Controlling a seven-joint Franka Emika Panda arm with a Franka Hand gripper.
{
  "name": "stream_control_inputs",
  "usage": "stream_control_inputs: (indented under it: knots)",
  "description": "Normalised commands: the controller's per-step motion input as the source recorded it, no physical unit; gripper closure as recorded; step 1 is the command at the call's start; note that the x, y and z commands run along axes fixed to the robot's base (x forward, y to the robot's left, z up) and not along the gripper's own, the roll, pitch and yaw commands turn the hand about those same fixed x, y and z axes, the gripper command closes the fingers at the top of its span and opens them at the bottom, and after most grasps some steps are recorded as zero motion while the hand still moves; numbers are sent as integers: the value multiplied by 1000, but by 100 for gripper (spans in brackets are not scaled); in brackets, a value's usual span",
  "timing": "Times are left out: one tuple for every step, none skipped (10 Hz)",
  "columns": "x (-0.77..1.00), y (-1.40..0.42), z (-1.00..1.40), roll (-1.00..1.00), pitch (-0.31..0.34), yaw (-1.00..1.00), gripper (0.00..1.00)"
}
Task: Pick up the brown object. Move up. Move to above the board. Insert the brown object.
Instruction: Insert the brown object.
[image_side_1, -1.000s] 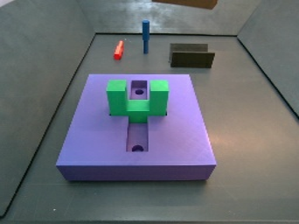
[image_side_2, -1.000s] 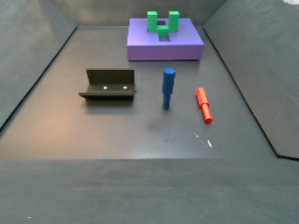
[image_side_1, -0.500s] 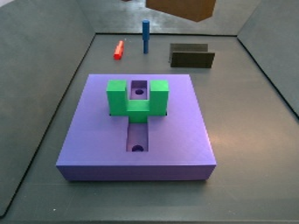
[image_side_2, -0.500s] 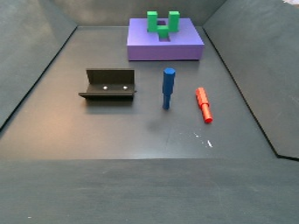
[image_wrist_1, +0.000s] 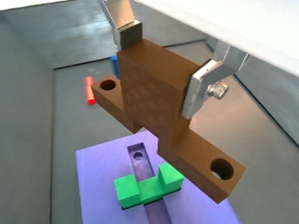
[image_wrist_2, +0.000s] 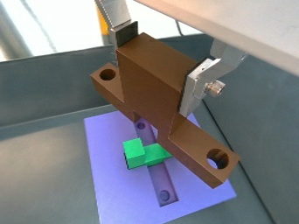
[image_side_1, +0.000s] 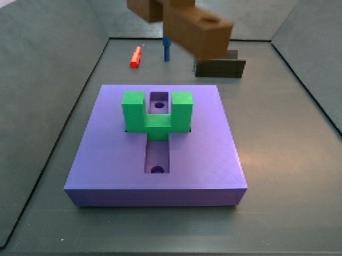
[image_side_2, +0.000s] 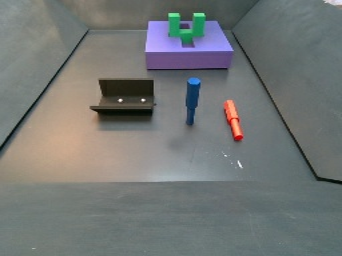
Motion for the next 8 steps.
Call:
stream_control_inputs:
  knots:
    - [0, -169, -283, 90, 0, -914, 100]
    - [0, -160, -266, 86, 0, -900, 100]
    - [180, -154, -274, 7, 0, -789, 100]
    - [360, -177, -354, 34, 60, -509, 100]
    - [331, -109, -349, 7, 47, -554, 100]
    - [194, -17, -360, -6, 0, -509, 100]
    - [51, 0, -326, -94, 0, -451, 100]
    - [0, 0, -237, -64, 0, -371, 100]
